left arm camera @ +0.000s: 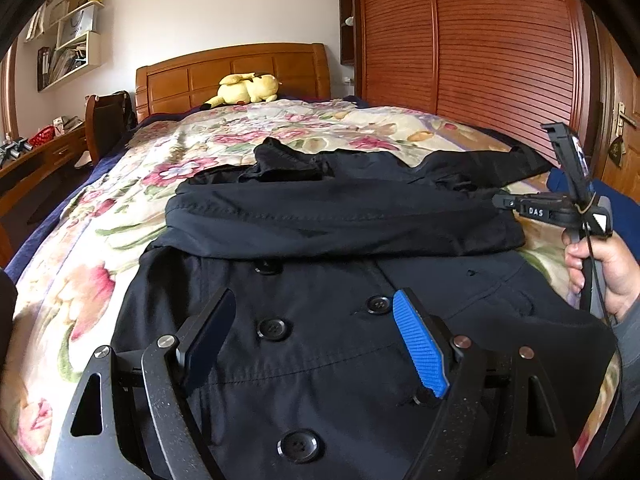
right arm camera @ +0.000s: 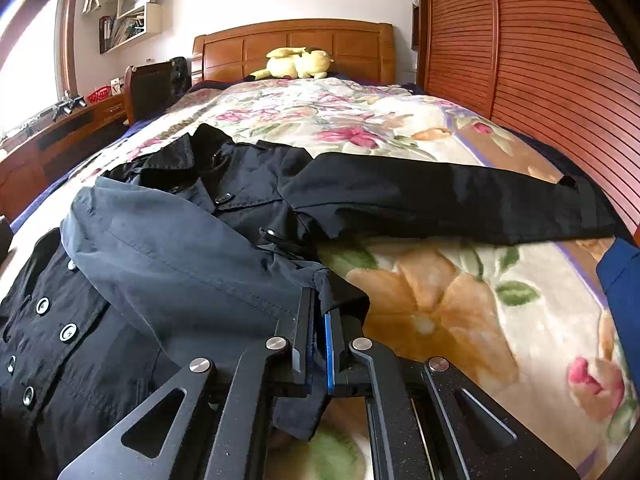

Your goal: Fold large clothes

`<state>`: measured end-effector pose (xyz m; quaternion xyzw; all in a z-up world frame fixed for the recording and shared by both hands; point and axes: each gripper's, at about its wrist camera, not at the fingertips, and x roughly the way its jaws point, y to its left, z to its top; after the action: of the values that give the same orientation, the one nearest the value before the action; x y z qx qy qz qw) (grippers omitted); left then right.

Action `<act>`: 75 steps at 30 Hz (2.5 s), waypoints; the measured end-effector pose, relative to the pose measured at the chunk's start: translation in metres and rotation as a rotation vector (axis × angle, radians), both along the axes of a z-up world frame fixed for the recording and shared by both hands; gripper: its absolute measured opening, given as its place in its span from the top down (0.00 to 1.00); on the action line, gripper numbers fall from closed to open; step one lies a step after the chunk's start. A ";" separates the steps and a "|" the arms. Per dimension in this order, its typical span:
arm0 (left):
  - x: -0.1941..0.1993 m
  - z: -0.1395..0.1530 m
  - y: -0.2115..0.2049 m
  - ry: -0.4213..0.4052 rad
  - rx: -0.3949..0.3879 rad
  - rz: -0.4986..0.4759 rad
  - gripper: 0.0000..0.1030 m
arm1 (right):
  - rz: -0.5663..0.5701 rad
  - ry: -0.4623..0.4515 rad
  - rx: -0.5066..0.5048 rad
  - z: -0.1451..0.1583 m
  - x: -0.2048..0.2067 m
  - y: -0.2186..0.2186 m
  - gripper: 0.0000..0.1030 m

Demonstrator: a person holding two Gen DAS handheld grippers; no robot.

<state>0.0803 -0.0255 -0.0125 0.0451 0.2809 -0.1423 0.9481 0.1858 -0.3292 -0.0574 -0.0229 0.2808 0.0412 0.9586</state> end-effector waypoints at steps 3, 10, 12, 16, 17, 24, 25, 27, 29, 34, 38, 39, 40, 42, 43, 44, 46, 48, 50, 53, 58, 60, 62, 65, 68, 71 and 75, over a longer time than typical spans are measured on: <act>0.003 0.000 -0.005 0.010 -0.013 -0.017 0.21 | -0.005 -0.004 -0.006 0.001 -0.001 0.004 0.91; 0.014 0.009 -0.017 -0.008 -0.071 -0.041 0.21 | -0.036 -0.042 0.062 0.016 -0.012 -0.019 0.46; 0.018 0.009 -0.020 -0.011 -0.079 -0.040 0.21 | -0.056 -0.046 0.086 0.020 -0.008 -0.034 0.45; 0.025 0.002 -0.028 -0.003 -0.054 -0.034 0.21 | -0.103 -0.004 0.039 0.020 0.013 -0.068 0.45; 0.026 0.000 -0.030 0.002 -0.048 -0.034 0.21 | -0.115 0.012 0.029 0.019 0.021 -0.077 0.45; 0.027 -0.005 -0.034 0.006 -0.038 -0.035 0.21 | -0.237 0.054 0.058 0.021 0.072 -0.138 0.45; 0.027 -0.005 -0.034 0.006 -0.039 -0.035 0.21 | -0.259 0.052 0.046 0.024 0.079 -0.145 0.45; 0.027 -0.005 -0.034 0.007 -0.038 -0.035 0.21 | -0.297 0.057 0.023 0.029 0.092 -0.153 0.45; 0.028 -0.006 -0.035 0.012 -0.036 -0.037 0.21 | -0.334 0.060 0.001 0.039 0.103 -0.168 0.45; 0.032 -0.012 -0.040 0.035 -0.015 -0.045 0.21 | -0.392 0.075 -0.028 0.060 0.122 -0.201 0.35; 0.031 -0.014 -0.041 0.033 -0.007 -0.047 0.21 | -0.440 0.097 -0.083 0.066 0.142 -0.217 0.23; 0.031 -0.015 -0.042 0.035 -0.004 -0.047 0.21 | -0.458 0.104 -0.087 0.066 0.146 -0.222 0.23; 0.031 -0.016 -0.043 0.037 -0.002 -0.047 0.21 | -0.477 0.110 -0.089 0.066 0.149 -0.226 0.23; 0.033 -0.018 -0.045 0.047 0.011 -0.050 0.21 | -0.503 0.129 -0.061 0.063 0.156 -0.235 0.23; 0.033 -0.019 -0.047 0.049 0.017 -0.051 0.21 | -0.515 0.145 -0.041 0.061 0.158 -0.238 0.23; 0.033 -0.020 -0.047 0.050 0.021 -0.052 0.21 | -0.527 0.164 -0.034 0.056 0.163 -0.240 0.23; 0.033 -0.020 -0.048 0.048 0.021 -0.053 0.21 | -0.558 0.198 -0.070 0.048 0.172 -0.245 0.23; 0.033 -0.020 -0.048 0.049 0.019 -0.052 0.21 | -0.589 0.246 -0.117 0.036 0.186 -0.250 0.23; 0.033 -0.020 -0.048 0.052 0.018 -0.052 0.21 | -0.614 0.275 -0.125 0.028 0.190 -0.255 0.23; 0.032 -0.020 -0.049 0.051 0.022 -0.053 0.21 | -0.602 0.300 -0.130 0.018 0.197 -0.257 0.45; 0.032 -0.019 -0.048 0.048 0.021 -0.055 0.21 | -0.567 0.302 -0.206 0.015 0.197 -0.245 0.89; 0.032 -0.019 -0.048 0.050 0.018 -0.054 0.21 | -0.553 0.285 -0.213 0.020 0.193 -0.239 0.93; 0.032 -0.018 -0.047 0.047 0.013 -0.053 0.21 | -0.547 0.246 -0.222 0.030 0.186 -0.232 0.94; 0.030 -0.016 -0.045 0.038 0.007 -0.050 0.21 | -0.500 0.163 -0.231 0.055 0.173 -0.212 0.95; 0.028 -0.012 -0.042 0.027 -0.008 -0.050 0.21 | -0.449 0.096 -0.262 0.081 0.154 -0.183 0.95; 0.025 -0.007 -0.036 0.019 -0.036 -0.053 0.21 | -0.423 0.020 -0.311 0.106 0.138 -0.151 0.95; 0.019 0.003 -0.027 -0.005 -0.053 -0.049 0.21 | -0.383 -0.066 -0.346 0.134 0.117 -0.109 0.95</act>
<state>0.0994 -0.0523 -0.0090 0.0272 0.2734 -0.1727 0.9459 0.3029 -0.4386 0.0763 -0.1341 0.2513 -0.1906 0.9394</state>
